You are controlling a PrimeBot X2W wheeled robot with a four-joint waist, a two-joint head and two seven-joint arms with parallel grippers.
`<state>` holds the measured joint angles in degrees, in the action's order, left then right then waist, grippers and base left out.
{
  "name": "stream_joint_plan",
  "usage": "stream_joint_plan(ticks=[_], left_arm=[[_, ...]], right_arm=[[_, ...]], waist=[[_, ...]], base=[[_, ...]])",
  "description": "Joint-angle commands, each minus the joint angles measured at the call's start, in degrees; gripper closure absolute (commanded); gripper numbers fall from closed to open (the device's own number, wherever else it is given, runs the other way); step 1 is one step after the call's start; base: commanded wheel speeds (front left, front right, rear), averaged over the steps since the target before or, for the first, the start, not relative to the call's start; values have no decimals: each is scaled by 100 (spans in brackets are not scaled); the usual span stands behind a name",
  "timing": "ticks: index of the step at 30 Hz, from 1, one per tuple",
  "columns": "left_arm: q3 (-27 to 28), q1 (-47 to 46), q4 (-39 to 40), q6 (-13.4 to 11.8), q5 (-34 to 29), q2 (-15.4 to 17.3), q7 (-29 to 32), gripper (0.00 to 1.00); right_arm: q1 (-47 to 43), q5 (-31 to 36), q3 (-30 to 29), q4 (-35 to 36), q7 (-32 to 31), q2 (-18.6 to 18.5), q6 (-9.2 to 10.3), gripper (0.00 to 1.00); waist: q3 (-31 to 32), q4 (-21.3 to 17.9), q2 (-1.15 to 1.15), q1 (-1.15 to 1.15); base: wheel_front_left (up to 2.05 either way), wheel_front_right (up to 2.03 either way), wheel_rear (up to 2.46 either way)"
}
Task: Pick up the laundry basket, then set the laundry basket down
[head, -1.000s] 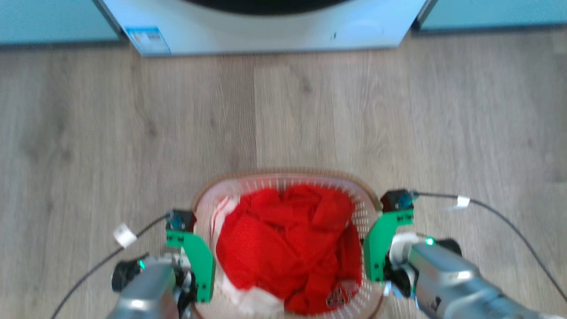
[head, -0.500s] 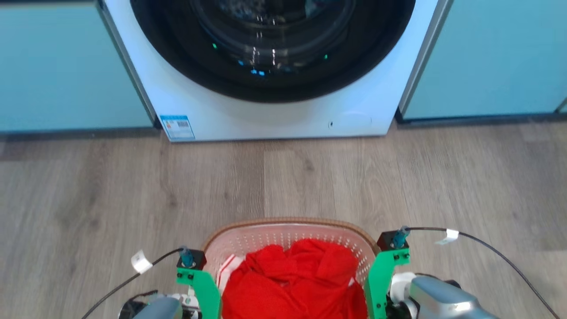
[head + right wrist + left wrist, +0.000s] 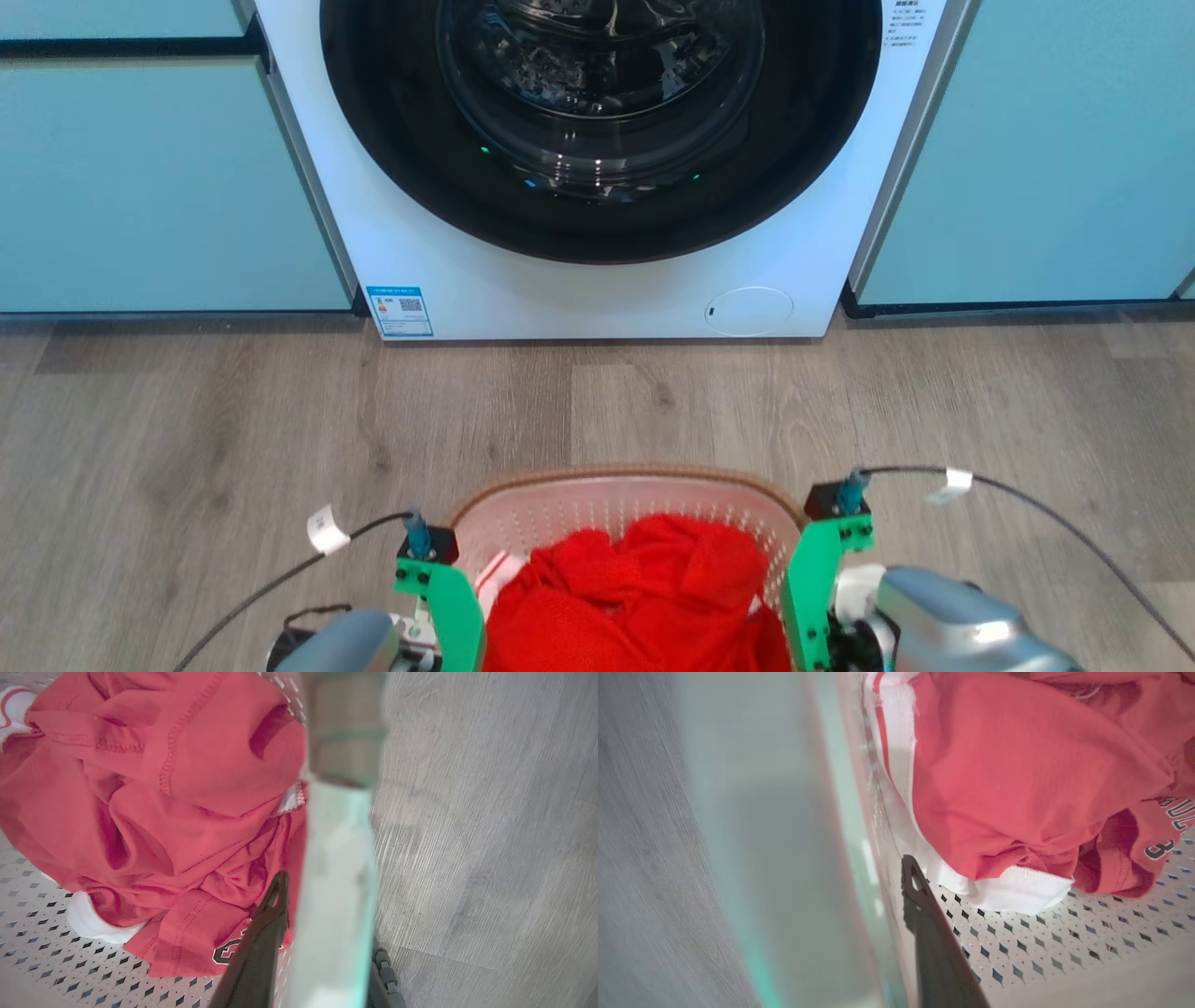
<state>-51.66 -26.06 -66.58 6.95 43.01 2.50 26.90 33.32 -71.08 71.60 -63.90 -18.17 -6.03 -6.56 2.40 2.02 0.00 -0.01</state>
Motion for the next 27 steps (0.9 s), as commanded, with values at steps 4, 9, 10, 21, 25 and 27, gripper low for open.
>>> stream_joint_plan(ticks=[4, 9, 10, 21, 25, 27], left_arm=[[-199, -574, 233, 53, 44, 85, -36, 100], [-221, -675, 173, 53, 272, 96, -202, 100], [-224, -692, 161, 53, 311, 95, -243, 100], [-380, -754, 119, 54, 728, 65, -454, 100], [-461, -777, 75, 54, 810, 62, -499, 100], [-495, -787, 45, 54, 847, 61, -532, 100]], right_arm=[[489, 83, 126, 300, 53, 67, -92, 100], [554, 21, 130, 294, 107, 58, -92, 100], [560, -5, 129, 286, 110, 58, -92, 100], [328, -392, 97, 230, 51, 83, -92, 100], [274, -467, 101, 207, 31, 97, -92, 100], [260, -499, 103, 202, 24, 104, -92, 100]], waist=[[24, 5, 0, 1], [16, 3, 0, 1], [11, 4, 0, 1], [-49, 9, 0, 1], [-55, -6, 0, 1], [-55, -14, 0, 1]], base=[[0, 0, 0], [0, 0, 0], [0, 0, 0], [0, 0, 0], [0, 0, 0], [0, 0, 0]])
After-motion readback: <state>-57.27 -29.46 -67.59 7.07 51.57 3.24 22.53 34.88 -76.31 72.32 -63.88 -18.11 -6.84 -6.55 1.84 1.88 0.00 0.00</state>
